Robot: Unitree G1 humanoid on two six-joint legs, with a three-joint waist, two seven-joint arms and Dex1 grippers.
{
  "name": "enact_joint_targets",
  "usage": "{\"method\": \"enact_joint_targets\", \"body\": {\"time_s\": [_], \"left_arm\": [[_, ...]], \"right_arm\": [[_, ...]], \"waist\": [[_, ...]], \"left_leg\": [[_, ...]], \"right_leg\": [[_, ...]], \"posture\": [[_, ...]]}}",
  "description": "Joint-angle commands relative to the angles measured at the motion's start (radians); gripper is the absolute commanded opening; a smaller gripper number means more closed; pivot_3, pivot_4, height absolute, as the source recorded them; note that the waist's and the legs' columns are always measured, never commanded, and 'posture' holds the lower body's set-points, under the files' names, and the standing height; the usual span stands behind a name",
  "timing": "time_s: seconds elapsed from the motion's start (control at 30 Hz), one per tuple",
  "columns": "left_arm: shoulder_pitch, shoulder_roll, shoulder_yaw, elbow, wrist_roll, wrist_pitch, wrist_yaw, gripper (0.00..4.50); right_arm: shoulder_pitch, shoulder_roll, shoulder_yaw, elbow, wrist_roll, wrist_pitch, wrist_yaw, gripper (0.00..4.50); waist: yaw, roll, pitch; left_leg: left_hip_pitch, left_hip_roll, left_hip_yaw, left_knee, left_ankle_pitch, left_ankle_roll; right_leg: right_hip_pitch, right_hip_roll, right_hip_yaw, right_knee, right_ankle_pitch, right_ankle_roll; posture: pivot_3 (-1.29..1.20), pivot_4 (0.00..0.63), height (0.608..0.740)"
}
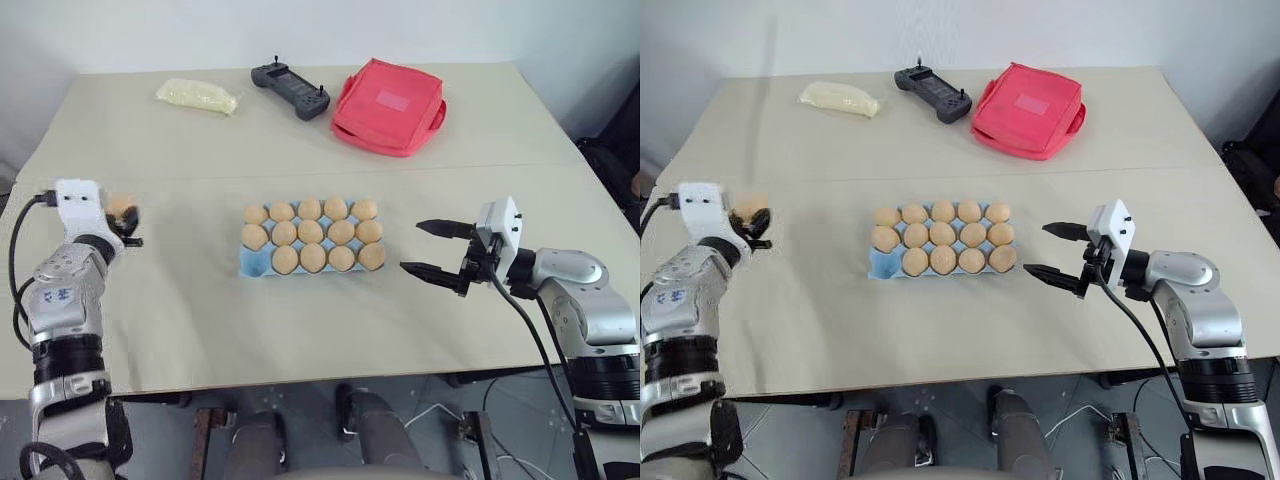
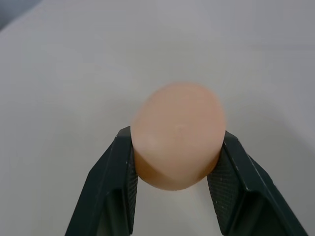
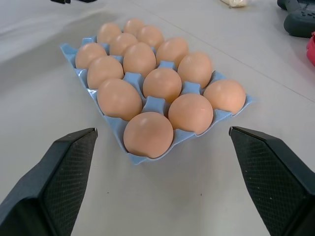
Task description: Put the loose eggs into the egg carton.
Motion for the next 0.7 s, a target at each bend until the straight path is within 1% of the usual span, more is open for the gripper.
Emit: {"method": "enact_joint_targets", "body": {"time_s": [0.03,0.1,0.2,0.27,0.3,0.43,0.7], "left_arm": [[0.039,0.008,-0.019,-0.167,-0.09,-0.018,-0.154,1.59],[0.065,-0.003,-0.024,-0.242,-0.154,0.002,-0.227,1.59],[0.112,-0.001,-0.05,-0.361,-0.218,0.018,-0.324,1.59],[0.128,0.003,-0.057,-0.393,-0.236,0.018,-0.355,1.59],[0.136,0.007,-0.063,-0.402,-0.254,0.005,-0.397,1.59],[0.167,0.038,-0.103,-0.412,-0.281,0.006,-0.519,1.59],[0.119,0.037,-0.172,-0.328,-0.242,-0.028,-0.588,1.59]], "right_arm": [[-0.005,-0.011,-0.028,-0.018,0.018,-0.02,0.011,4.5],[-0.005,-0.01,-0.031,-0.018,0.026,-0.027,0.024,4.5],[-0.005,-0.009,-0.033,-0.019,0.029,-0.03,0.03,4.5],[-0.005,-0.008,-0.033,-0.019,0.028,-0.03,0.03,4.5],[-0.005,-0.008,-0.032,-0.019,0.026,-0.03,0.029,4.5],[-0.003,-0.005,-0.03,-0.023,0.023,-0.029,0.023,4.5],[0.009,-0.002,-0.032,-0.037,0.023,-0.023,0.003,4.5]], "waist": [[0.0,0.0,0.0],[0.0,0.0,0.0],[-0.001,0.0,0.0],[-0.003,0.0,0.0],[-0.003,0.0,0.0],[-0.003,0.0,0.0],[-0.001,0.0,0.0]], "left_leg": [[0.0,0.0,0.0,0.0,0.0,0.0],[0.0,0.0,0.0,0.0,-0.002,0.004],[0.001,-0.001,0.0,0.0,-0.001,0.005],[0.001,0.0,0.0,0.0,-0.001,0.005],[0.002,0.0,0.0,0.0,-0.001,0.005],[0.002,0.0,0.0,0.0,0.0,0.006],[0.001,-0.001,-0.005,0.001,0.001,0.007]], "right_leg": [[0.0,0.0,0.0,0.0,0.0,0.0],[0.0,0.0,0.001,0.0,0.0,0.0],[0.001,0.0,0.002,0.0,0.0,0.0],[0.001,0.001,0.003,0.001,0.0,0.0],[0.001,0.001,0.003,0.001,0.0,0.0],[0.001,0.002,0.004,0.001,0.0,-0.001],[0.001,0.002,0.004,0.0,-0.001,-0.001]], "posture": [[0.0,0.15,0.74],[0.0,0.15,0.74],[0.0,0.15,0.74],[0.0,0.15,0.74],[0.0,0.15,0.74],[0.0,0.15,0.74],[0.0,0.15,0.74]]}}
